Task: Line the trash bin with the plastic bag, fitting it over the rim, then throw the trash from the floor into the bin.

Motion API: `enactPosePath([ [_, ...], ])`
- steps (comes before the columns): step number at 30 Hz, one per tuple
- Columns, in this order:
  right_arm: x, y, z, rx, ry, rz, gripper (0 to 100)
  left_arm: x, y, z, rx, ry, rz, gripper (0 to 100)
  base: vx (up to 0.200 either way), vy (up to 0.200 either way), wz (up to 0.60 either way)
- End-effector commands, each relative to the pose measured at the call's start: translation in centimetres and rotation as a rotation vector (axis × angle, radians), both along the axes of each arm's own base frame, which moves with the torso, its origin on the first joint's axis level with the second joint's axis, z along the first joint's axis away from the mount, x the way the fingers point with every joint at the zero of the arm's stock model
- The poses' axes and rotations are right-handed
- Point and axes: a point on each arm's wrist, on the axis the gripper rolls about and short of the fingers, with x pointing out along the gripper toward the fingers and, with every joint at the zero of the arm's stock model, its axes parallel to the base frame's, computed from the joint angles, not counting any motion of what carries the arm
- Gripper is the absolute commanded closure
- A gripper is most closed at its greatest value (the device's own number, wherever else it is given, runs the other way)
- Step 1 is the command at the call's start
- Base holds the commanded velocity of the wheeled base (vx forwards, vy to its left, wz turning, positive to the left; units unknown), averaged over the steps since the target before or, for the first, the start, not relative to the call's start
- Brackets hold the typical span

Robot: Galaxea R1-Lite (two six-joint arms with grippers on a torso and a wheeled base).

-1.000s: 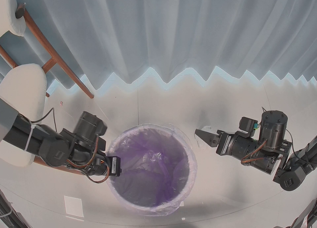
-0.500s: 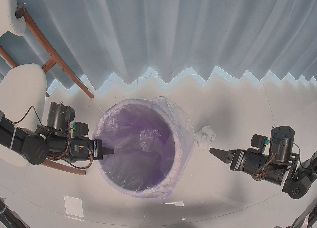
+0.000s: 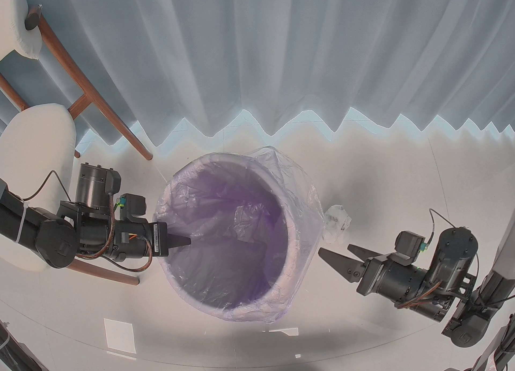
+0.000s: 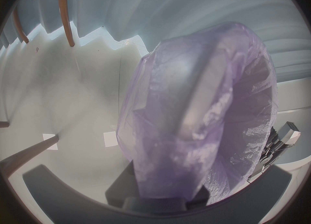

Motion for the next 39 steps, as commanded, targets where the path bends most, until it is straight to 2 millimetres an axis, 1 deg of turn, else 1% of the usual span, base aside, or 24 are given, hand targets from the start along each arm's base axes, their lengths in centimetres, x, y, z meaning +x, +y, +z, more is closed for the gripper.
enactPosePath([
  [1, -0.4, 1.4, -3.4, -0.052, 0.104, 0.056, 0, 0.0, -0.1, 0.2, -0.006, -0.006, -0.004, 100, 0.000, 0.000, 0.00],
  [9, -0.4, 1.7, -3.5, -0.022, 0.124, 0.056, 0, 0.0, -0.1, 0.3, -0.008, -0.011, -0.004, 100, 0.000, 0.000, 0.00],
  [10, -0.7, 1.9, -3.5, -0.024, 0.128, 0.070, 0, 0.0, -0.1, 0.3, -0.008, -0.009, -0.004, 100, 0.000, 0.000, 0.00],
  [15, -0.7, 2.3, -3.5, -0.019, 0.124, 0.083, 0, 0.1, -0.3, 0.2, -0.005, -0.009, -0.009, 100, 0.000, 0.000, 0.00],
  [22, 0.1, 2.8, -3.5, -0.007, 0.107, 0.083, 0, 0.1, -0.5, 0.4, -0.007, -0.017, -0.017, 100, 0.000, 0.000, 0.00],
  [25, 0.8, 3.4, -3.6, 0.000, 0.093, 0.084, 0, 0.1, -0.5, 0.4, -0.004, -0.017, -0.015, 100, 0.000, 0.000, 0.00],
  [26, 0.9, 3.4, -3.6, 0.002, 0.092, 0.084, 100, 0.1, -0.5, 0.4, -0.004, -0.017, -0.015, 100, 0.000, 0.000, 0.00],
  [31, 0.7, 3.8, -3.6, 0.005, 0.094, 0.099, 100, 0.1, -0.5, 0.4, -0.003, -0.017, -0.014, 100, 0.000, 0.000, 0.00],
  [39, 0.7, 3.7, -3.8, 0.002, 0.101, 0.094, 100, 0.0, -0.5, 0.5, -0.006, -0.021, -0.017, 100, 0.000, 0.000, 0.00],
])
